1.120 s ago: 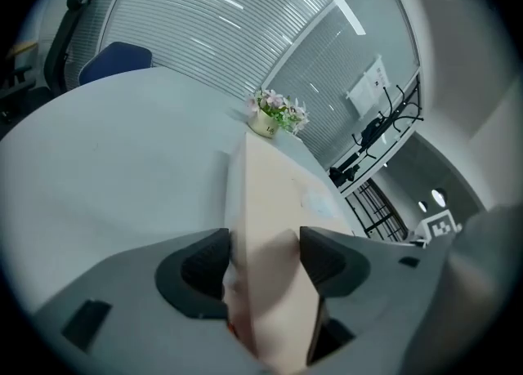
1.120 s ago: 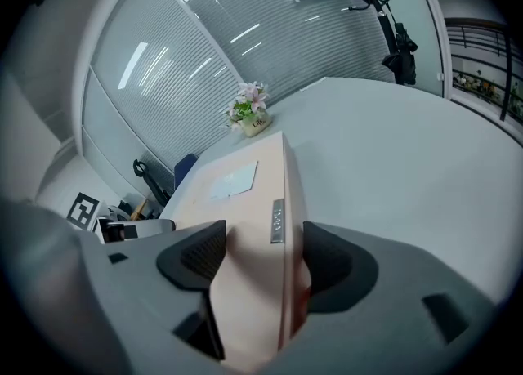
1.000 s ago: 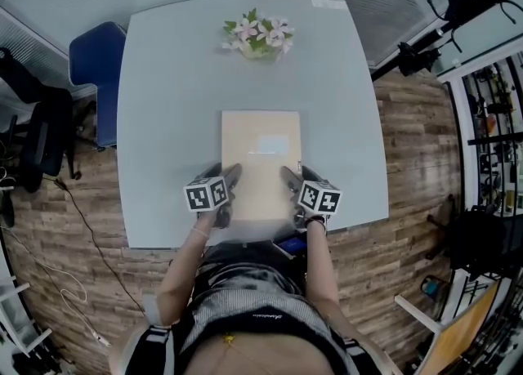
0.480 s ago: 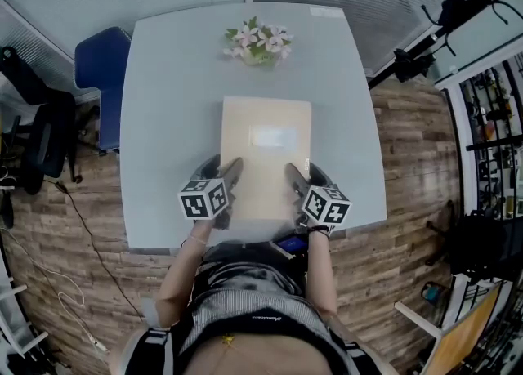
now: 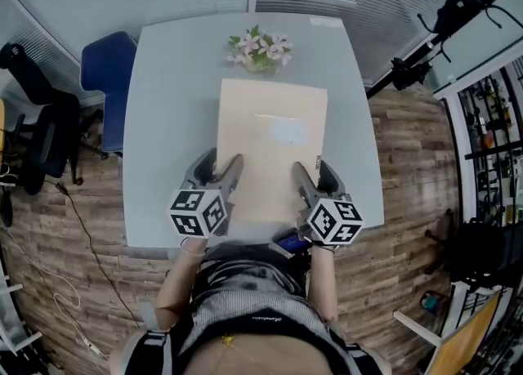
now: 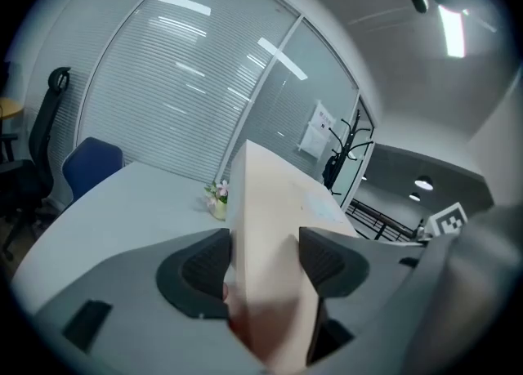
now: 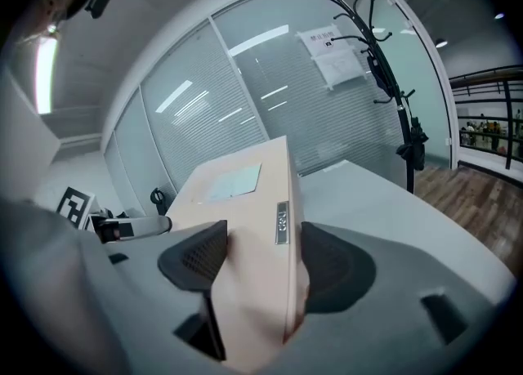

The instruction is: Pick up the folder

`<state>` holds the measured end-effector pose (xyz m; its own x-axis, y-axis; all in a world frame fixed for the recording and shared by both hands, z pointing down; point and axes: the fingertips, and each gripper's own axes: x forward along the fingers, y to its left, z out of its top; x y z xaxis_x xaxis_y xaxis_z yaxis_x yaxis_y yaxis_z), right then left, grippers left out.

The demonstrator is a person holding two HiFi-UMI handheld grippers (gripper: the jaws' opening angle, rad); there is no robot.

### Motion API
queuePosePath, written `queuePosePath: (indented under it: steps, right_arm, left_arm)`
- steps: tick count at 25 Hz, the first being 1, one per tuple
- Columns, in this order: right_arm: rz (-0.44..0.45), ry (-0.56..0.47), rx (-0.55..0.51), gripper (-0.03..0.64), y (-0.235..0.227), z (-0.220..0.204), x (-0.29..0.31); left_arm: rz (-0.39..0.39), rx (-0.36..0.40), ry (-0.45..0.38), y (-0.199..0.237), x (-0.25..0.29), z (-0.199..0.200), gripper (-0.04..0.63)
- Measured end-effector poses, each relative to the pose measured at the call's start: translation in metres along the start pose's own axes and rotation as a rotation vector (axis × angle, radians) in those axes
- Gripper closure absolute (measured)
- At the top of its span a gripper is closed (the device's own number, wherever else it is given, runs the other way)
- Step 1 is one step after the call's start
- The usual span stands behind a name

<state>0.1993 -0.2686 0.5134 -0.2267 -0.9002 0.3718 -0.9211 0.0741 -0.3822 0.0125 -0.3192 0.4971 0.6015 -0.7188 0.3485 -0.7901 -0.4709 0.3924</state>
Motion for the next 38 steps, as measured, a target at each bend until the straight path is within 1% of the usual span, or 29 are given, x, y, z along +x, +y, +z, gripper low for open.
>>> queuePosePath:
  steps: [4, 7, 11, 16, 23, 38]
  right_arm:
    - [0.026, -0.061, -0.036, 0.331, 0.015, 0.026, -0.016]
    - [0.039, -0.093, -0.073, 0.333, 0.027, 0.04, -0.027]
    - [0.053, -0.113, -0.119, 0.333, 0.038, 0.058, -0.038]
    - [0.072, -0.156, -0.152, 0.334, 0.048, 0.076, -0.049]
    - [0.096, -0.186, -0.176, 0.337, 0.056, 0.088, -0.058]
    - [0.118, -0.194, -0.191, 0.344, 0.055, 0.093, -0.064]
  left_arm:
    - [-0.007, 0.03, -0.074, -0.014, -0.018, 0.026, 0.334]
    - [-0.011, 0.032, -0.12, -0.021, -0.032, 0.038, 0.334]
    - [-0.012, 0.025, -0.161, -0.03, -0.046, 0.051, 0.334]
    - [-0.01, 0.045, -0.211, -0.038, -0.058, 0.067, 0.334]
    - [0.001, 0.057, -0.242, -0.046, -0.07, 0.077, 0.334]
    - [0.026, 0.068, -0.26, -0.055, -0.075, 0.079, 0.334]
